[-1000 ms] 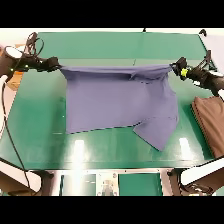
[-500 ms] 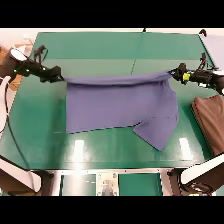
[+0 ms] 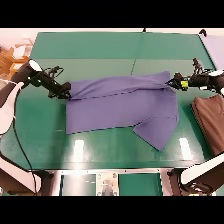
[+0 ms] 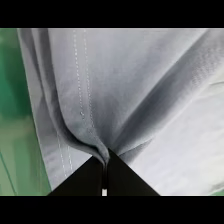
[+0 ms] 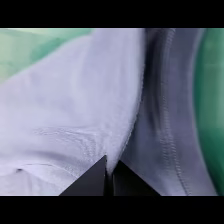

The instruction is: Fold the shirts.

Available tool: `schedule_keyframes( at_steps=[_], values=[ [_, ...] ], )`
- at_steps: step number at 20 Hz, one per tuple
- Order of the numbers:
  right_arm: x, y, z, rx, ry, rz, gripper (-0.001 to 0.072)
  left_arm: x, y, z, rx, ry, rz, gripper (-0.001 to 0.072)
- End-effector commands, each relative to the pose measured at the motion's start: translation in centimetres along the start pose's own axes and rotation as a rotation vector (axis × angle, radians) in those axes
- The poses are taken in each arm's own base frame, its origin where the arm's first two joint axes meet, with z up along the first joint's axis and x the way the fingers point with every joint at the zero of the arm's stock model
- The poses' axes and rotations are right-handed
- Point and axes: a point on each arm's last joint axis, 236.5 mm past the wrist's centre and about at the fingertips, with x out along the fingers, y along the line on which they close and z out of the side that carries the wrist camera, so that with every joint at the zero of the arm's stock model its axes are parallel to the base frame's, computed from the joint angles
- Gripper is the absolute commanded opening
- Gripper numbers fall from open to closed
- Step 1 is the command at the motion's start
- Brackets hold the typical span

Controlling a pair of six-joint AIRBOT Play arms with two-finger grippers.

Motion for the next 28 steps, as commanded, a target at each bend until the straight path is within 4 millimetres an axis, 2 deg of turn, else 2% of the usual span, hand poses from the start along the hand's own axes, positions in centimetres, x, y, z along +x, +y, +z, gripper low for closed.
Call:
schedule_keyframes(
  at_steps=[1, 5, 9, 11, 15, 19, 20, 21, 22, 23, 25, 26, 28],
  values=[
    [-0.1, -0.9, 0.5, 0.018, -0.017, -0.04, 0.0015, 0.3, 0.2, -1.8, -0.03, 0.072, 0.018, 0.0023],
    [-1.4, -0.6, 1.9, 0.032, -0.046, -0.033, 0.0015, -1.1, 1.3, -1.1, -0.031, 0.055, 0.044, 0.0023],
    [-2.7, 1.0, 2.8, 0.009, -0.039, -0.009, 0.0014, -4.5, 0.0, 0.3, 0.004, 0.02, 0.039, 0.0023],
    [-2.8, 1.1, 2.4, 0.004, -0.02, -0.005, 0.0015, -4.8, -0.4, 0.1, -0.003, 0.028, 0.033, 0.0023],
    [-2.8, -0.6, 1.4, -0.023, 0.019, -0.073, 0.0015, -3.3, -0.5, -1.1, -0.003, 0.072, 0.043, 0.0023],
    [-1.9, -1.4, -0.2, 0.009, 0.057, -0.075, 0.0016, -0.2, 0.4, -2.4, -0.047, 0.103, 0.058, 0.0024],
    [-1.6, -1.7, -0.8, 0.019, 0.069, -0.075, 0.0045, 0.6, 0.7, -2.7, -0.071, 0.105, 0.061, 0.0025],
    [-1.8, -1.7, -1.0, 0.041, 0.079, -0.072, 0.0249, 0.8, 1.0, -2.8, -0.083, 0.105, 0.067, 0.0169],
    [-2.5, -1.6, -1.0, 0.066, 0.086, -0.066, 0.0354, 0.6, 0.9, -3.0, -0.083, 0.113, 0.068, 0.0577],
    [-3.7, -1.2, -1.0, 0.072, 0.096, -0.055, 0.0357, 0.0, 0.7, -3.7, -0.091, 0.149, 0.068, 0.0695],
    [-7.2, -0.5, -1.0, 0.068, 0.101, -0.04, 0.0355, -1.7, 0.6, -6.5, -0.087, 0.279, 0.081, 0.0695],
    [-9.1, -0.2, -1.2, 0.071, 0.094, -0.038, 0.0354, -2.6, 0.6, -8.1, -0.093, 0.342, 0.099, 0.0652],
    [-12.5, -0.1, -2.1, 0.096, 0.065, -0.044, 0.0354, -4.3, 0.4, -10.3, -0.094, 0.365, 0.129, 0.0643]
  ],
)
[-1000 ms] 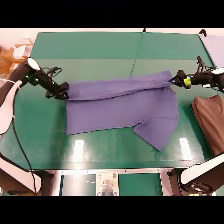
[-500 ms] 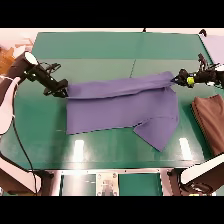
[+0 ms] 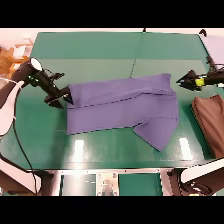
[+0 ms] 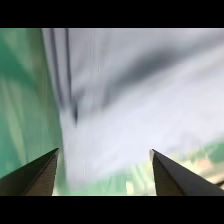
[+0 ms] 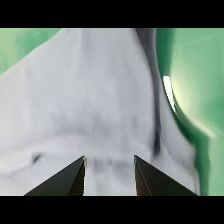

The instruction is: Fold the shirts.

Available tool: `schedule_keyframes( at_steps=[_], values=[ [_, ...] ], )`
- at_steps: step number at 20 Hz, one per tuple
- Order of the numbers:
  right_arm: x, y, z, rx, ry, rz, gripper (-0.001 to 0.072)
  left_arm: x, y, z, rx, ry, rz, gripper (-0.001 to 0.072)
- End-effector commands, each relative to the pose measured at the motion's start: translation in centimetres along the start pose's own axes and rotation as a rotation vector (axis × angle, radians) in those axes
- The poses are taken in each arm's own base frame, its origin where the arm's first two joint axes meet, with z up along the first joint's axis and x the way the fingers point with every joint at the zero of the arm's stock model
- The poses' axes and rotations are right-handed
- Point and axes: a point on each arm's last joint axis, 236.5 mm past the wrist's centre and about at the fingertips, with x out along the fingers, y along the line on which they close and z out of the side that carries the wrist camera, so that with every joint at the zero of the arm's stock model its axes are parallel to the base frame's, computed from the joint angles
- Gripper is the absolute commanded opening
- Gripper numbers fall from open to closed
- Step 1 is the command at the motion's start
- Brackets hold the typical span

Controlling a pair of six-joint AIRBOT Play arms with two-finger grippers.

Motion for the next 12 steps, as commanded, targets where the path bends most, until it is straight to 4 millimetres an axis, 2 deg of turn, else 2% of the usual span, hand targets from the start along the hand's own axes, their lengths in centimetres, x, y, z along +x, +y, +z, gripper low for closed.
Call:
schedule_keyframes(
  at_steps=[1, 4, 6, 7, 8, 10, 12],
  values=[
    [-5.1, 0.0, -2.7, 0.048, -0.009, 0.004, 0.0354, -1.6, 0.5, -5.4, -0.006, 0.084, 0.061, 0.0639],
    [-6.2, -1.3, -6.7, 0.121, -0.037, -0.011, 0.0354, -2.1, 2.1, -10.9, -0.004, -0.003, 0.125, 0.0636],
    [-5.4, -1.6, -9.6, 0.168, -0.035, -0.017, 0.0354, -1.2, 2.7, -14.3, -0.011, -0.106, 0.122, 0.0636],
    [-4.7, -1.6, -11.0, 0.193, -0.039, -0.015, 0.0354, -0.3, 2.4, -15.3, -0.05, -0.196, 0.082, 0.0637],
    [-4.1, -1.6, -12.2, 0.222, -0.048, -0.005, 0.0354, 0.6, 1.8, -15.5, -0.115, -0.302, 0.008, 0.0637],
    [-3.1, -1.7, -14.1, 0.268, -0.065, 0.006, 0.0353, 2.0, -0.6, -14.4, -0.19, -0.504, -0.208, 0.0637],
    [-2.3, -2.1, -15.7, 0.296, -0.071, -0.005, 0.0353, 4.2, -1.0, -13.1, -0.313, -0.599, -0.379, 0.0637]
  ],
)
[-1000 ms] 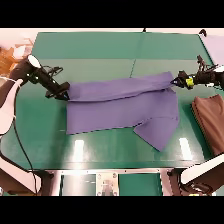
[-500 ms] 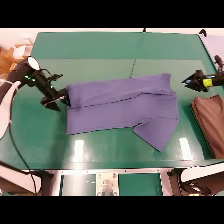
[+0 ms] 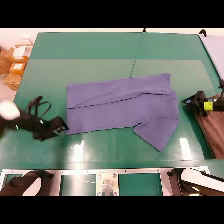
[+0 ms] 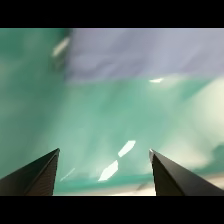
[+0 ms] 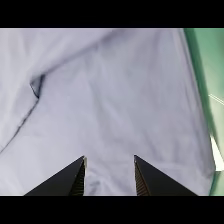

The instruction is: Fold the shirts.

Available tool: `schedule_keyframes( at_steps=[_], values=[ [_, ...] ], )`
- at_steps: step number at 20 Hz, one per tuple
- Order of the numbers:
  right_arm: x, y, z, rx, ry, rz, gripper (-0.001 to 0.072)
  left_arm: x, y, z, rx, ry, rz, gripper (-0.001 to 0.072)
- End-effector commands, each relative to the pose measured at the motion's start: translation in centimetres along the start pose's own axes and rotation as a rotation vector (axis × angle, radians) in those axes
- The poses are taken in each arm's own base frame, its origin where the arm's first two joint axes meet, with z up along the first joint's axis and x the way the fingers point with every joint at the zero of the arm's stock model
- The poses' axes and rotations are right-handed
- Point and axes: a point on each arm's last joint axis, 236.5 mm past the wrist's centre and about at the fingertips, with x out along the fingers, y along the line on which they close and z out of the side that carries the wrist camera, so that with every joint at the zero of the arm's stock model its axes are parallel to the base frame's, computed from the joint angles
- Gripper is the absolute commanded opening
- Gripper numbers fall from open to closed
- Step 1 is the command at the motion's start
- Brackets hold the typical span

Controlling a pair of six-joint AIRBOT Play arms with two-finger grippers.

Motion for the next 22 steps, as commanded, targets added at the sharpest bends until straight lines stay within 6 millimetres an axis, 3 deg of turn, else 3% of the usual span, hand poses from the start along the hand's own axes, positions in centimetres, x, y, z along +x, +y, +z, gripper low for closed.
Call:
schedule_keyframes(
  at_steps=[1, 3, 8, 11, 14, 15, 17, 18, 22],
  values=[
    [1.3, -1.4, -2.7, 0.064, -0.03, -0.006, 0.0353, 3.9, -0.5, 1.1, -0.272, -0.24, -0.268, 0.0637],
    [1.5, -1.4, -2.9, 0.078, -0.032, 0.002, 0.0353, 5.7, 0.6, 1.5, -0.362, -0.285, -0.318, 0.0637],
    [1.4, 0.4, -2.1, 0.074, -0.064, 0.08, 0.0353, 6.4, 2.6, 3.8, -0.449, -0.385, -0.298, 0.0636],
    [1.4, 0.5, -2.1, 0.071, -0.064, 0.082, 0.0354, 8.3, 2.4, 4.6, -0.515, -0.391, -0.297, 0.0634],
    [1.4, 0.4, -2.1, 0.072, -0.061, 0.082, 0.0354, 9.9, -0.3, 4.6, -0.482, -0.332, -0.322, 0.0128],
    [1.4, 0.2, -2.2, 0.072, -0.059, 0.076, 0.0353, 9.4, -1.1, 5.0, -0.445, -0.335, -0.335, 0.0024],
    [1.1, -0.9, -2.7, 0.096, -0.038, 0.047, 0.0353, 7.9, -1.7, 6.9, -0.397, -0.377, -0.357, 0.0023],
    [0.8, -1.4, -3.2, 0.11, -0.02, 0.035, 0.0353, 7.2, -1.0, 7.6, -0.383, -0.384, -0.352, 0.0023],
    [0.0, -4.7, -7.0, 0.233, 0.056, -0.087, 0.0322, 5.3, 3.7, 9.7, -0.4, -0.434, -0.29, 0.0024]
  ],
)
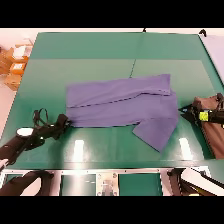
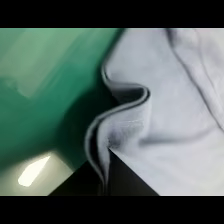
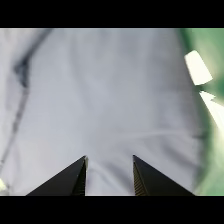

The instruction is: Fold the shirts.

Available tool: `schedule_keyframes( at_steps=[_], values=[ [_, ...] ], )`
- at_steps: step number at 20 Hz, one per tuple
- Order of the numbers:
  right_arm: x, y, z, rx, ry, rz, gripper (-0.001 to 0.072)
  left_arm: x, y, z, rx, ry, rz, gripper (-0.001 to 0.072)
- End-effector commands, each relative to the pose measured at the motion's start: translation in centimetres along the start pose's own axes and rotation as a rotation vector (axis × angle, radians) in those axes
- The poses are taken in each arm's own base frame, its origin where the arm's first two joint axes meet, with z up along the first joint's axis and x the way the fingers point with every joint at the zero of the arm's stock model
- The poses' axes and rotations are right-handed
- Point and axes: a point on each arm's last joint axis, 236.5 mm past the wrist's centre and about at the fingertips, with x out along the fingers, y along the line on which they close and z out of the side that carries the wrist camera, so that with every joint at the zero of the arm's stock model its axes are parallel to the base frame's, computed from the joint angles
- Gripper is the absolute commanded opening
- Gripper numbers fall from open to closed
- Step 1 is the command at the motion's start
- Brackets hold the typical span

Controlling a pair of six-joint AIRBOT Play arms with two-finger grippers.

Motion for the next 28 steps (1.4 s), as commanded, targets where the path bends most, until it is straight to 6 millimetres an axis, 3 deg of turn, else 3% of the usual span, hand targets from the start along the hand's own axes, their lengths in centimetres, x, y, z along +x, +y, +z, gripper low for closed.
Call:
schedule_keyframes(
  at_steps=[1, 2, 4, 7, 8, 11, 14, 16, 17, 19, 20, 23, 25, 28],
  values=[
    [-0.6, -3.8, -3.7, 0.1, 0.067, -0.143, 0.0323, -1.1, 1.2, 2.7, 0.042, -0.034, 0.017, 0.0024],
    [-0.7, -5.3, -5.2, 0.128, 0.08, -0.202, 0.0326, -1.1, 1.2, 2.8, 0.06, -0.04, 0.019, 0.0024],
    [0.1, -5.9, -7.9, 0.16, 0.12, -0.207, 0.0379, -1.1, 1.2, 2.9, 0.083, -0.042, 0.02, 0.0024],
    [3.6, -6.6, -12.9, 0.171, 0.228, -0.201, 0.0379, -1.1, 1.3, 2.7, 0.117, -0.037, 0.022, 0.0024],
    [5.0, -7.0, -13.7, 0.17, 0.223, -0.205, 0.0379, -1.1, 1.2, 2.7, 0.116, -0.033, 0.02, 0.0024],
    [7.6, -6.0, -13.2, 0.185, 0.142, -0.134, 0.0379, -1.1, 1.2, 2.4, 0.116, -0.024, 0.018, 0.0024],
    [8.1, -3.8, -11.8, 0.186, 0.094, -0.037, 0.0363, -1.1, 1.0, 1.7, 0.117, 0.009, 0.008, 0.0024],
    [7.9, -2.3, -11.7, 0.138, 0.102, 0.02, 0.0107, -1.3, -0.1, 1.1, 0.142, 0.049, -0.014, 0.0024],
    [7.5, -1.6, -11.8, 0.092, 0.124, 0.032, 0.0016, -1.6, -0.9, 0.7, 0.197, 0.084, -0.02, 0.0023],
    [6.2, -1.3, -11.5, 0.024, 0.139, -0.005, 0.0016, -2.8, -1.4, 0.1, 0.346, 0.177, 0.04, 0.0023],
    [5.3, -1.6, -11.1, -0.001, 0.128, -0.055, 0.0016, -3.7, -0.7, 0.5, 0.388, 0.208, 0.126, 0.0023],
    [2.5, -4.8, -11.3, -0.036, 0.114, -0.262, 0.0015, -7.0, 3.8, 1.8, 0.456, 0.27, 0.418, 0.0023],
    [1.1, -6.3, -11.4, -0.059, 0.094, -0.346, 0.0015, -7.9, 5.3, 1.4, 0.46, 0.312, 0.483, 0.0023],
    [0.4, -3.8, -10.0, -0.094, 0.034, -0.285, 0.0015, -8.3, 3.7, 1.6, 0.472, 0.316, 0.464, 0.0023]
  ],
)
